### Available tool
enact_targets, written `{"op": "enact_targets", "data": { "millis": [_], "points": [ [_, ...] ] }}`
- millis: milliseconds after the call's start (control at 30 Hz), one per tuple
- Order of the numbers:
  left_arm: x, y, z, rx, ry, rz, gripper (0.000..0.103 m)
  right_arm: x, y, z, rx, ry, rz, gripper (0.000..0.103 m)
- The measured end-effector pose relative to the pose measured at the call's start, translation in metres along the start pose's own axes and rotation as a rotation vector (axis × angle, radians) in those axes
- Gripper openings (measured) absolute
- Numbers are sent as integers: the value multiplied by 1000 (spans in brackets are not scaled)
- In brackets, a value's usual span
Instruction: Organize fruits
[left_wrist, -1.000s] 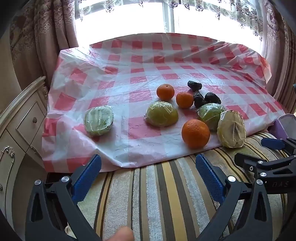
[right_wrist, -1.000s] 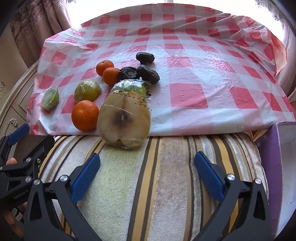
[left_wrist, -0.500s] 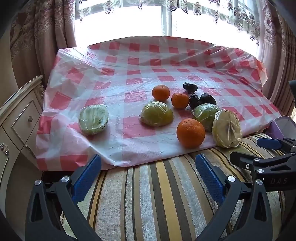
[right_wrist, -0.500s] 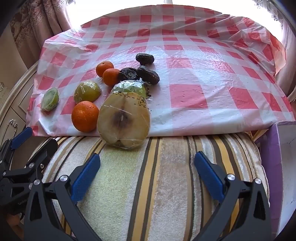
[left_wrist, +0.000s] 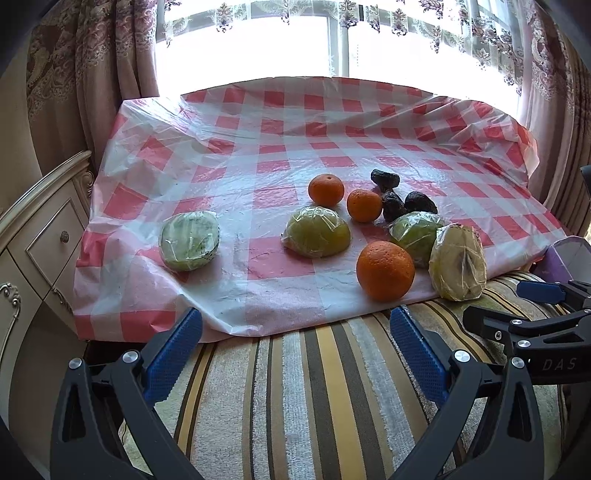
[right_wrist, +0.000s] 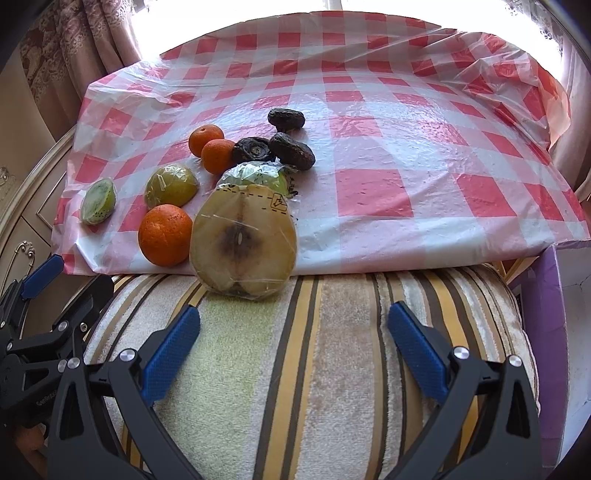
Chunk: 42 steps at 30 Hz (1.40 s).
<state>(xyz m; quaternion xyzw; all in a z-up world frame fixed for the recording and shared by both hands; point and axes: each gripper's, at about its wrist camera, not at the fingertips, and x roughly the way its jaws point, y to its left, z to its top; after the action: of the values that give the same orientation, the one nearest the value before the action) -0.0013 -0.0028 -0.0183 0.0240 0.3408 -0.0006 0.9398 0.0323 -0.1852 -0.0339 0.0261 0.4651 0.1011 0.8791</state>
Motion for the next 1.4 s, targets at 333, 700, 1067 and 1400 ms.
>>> {"op": "enact_targets", "data": {
  "millis": [333,700,1067,1400],
  "points": [
    [-2,1,-1,-8,-20,0,98,0,-1,0,-1,-2,1,102],
    [-2,-2,-1,-6,-11,3,98,1,2,0,-4,-2,-8,102],
    [-2,-2,-1,-8,-11,3,98,1,1,0,-4,-3,-7,102],
    [-2,-3,-1,-7,-11,4,98,1,1,0,-4,-3,-6,102]
  ]
}}
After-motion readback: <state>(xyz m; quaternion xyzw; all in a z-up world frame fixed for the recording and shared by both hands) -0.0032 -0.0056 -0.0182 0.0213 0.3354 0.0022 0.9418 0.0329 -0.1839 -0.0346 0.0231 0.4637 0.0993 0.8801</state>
